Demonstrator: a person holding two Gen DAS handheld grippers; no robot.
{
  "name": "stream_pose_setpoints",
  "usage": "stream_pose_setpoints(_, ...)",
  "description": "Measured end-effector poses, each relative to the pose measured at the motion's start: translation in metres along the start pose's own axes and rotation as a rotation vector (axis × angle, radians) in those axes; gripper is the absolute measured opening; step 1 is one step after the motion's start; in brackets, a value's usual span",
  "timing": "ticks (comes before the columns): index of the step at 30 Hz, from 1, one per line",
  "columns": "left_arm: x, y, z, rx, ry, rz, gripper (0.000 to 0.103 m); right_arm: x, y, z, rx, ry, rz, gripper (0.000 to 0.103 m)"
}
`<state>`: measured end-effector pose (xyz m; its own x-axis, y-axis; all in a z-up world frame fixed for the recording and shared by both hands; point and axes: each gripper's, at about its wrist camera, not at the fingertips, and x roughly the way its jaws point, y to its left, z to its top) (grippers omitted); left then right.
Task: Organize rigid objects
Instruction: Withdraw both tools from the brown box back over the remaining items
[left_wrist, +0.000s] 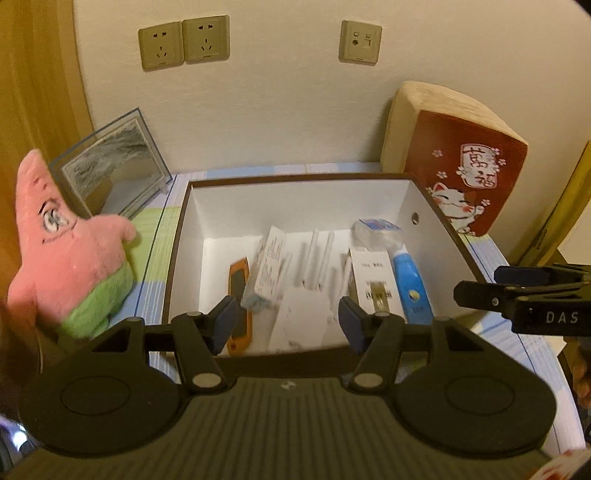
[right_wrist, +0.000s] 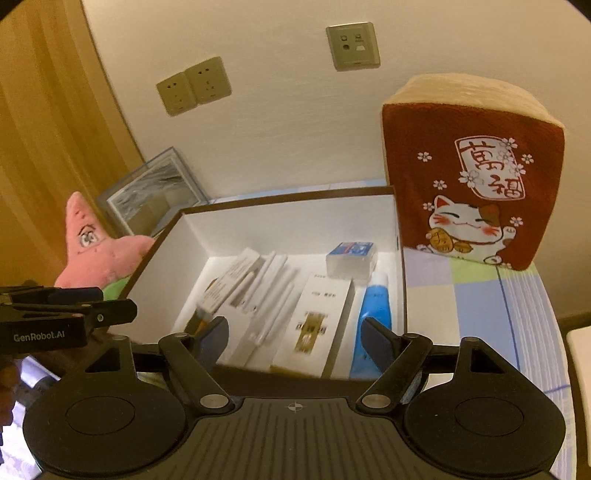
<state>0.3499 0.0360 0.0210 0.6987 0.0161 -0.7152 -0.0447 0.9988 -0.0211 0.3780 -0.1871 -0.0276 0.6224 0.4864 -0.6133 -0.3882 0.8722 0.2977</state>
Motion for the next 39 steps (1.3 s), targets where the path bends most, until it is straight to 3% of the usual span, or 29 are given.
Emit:
stream_pose_setpoints(24, -0.057, -0.006, -0.103, -0.057, 0.109, 0.022, 0.057, -0.040, 0.038, -0.094, -0.043, 0.132, 0.040, 0.076)
stream_pose_setpoints(39, -0.059, -0.008, -0.151, -0.078, 0.204, 0.036, 0.057, -0.037, 0.050, -0.135, -0.079, 0.198, 0.028, 0.076)
